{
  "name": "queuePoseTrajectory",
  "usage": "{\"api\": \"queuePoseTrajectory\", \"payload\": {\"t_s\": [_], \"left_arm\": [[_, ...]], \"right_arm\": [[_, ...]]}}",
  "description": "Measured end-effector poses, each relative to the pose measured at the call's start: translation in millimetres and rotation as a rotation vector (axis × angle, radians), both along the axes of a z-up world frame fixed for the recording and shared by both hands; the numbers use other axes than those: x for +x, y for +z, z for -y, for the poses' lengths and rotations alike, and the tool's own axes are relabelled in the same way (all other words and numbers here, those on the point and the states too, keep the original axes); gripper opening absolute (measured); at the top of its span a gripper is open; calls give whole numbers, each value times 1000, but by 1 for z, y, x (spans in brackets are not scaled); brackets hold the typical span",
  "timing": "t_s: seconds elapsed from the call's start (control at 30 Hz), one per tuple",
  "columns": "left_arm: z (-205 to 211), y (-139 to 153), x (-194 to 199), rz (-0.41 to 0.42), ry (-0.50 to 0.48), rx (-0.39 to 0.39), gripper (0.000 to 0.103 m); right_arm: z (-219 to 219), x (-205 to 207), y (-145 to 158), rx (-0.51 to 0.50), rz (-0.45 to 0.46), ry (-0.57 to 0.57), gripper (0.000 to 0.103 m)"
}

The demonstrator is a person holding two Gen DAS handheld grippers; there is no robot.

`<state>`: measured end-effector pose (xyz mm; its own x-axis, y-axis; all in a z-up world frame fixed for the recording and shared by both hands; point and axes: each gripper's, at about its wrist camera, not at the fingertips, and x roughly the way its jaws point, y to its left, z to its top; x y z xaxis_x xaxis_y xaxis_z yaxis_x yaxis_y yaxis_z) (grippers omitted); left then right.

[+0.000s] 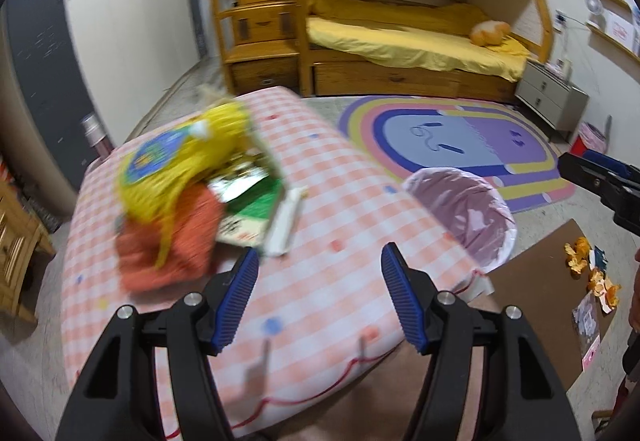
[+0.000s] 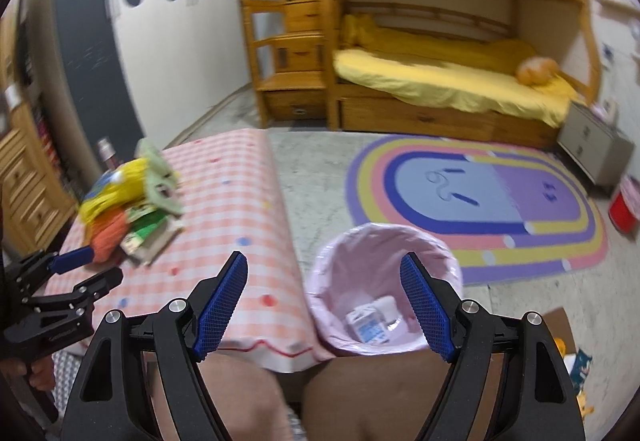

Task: Collect trash
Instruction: 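Move both open tools back to the pile on the table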

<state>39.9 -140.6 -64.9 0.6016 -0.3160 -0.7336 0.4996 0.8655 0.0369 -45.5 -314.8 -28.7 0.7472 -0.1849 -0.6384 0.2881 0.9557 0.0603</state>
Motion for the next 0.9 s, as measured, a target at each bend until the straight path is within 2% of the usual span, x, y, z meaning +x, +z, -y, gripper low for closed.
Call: {"api": "queuePoseTrajectory", "payload": {"t_s": [0.2,0.33,0.43,0.5,0.8,0.9], "left_arm": [[-60,7,4,16,139,0,62],[-99,12,16,18,240,-8,62],[-121,15,25,24,296,-11,62],[-135,18,32,31,331,-11,62],[-161,36,83,62,404,-8,62],[-159,36,102,61,406,-7,62]], "right_arm": [[-45,21,10,-26,7,114,77],[-76,41,14,-60,0,198,57],[-94,60,18,-68,-8,265,45],[-102,69,20,-71,-8,293,42],[-133,145,24,-64,-24,420,44],[-139,185,19,-51,-46,442,51]]}}
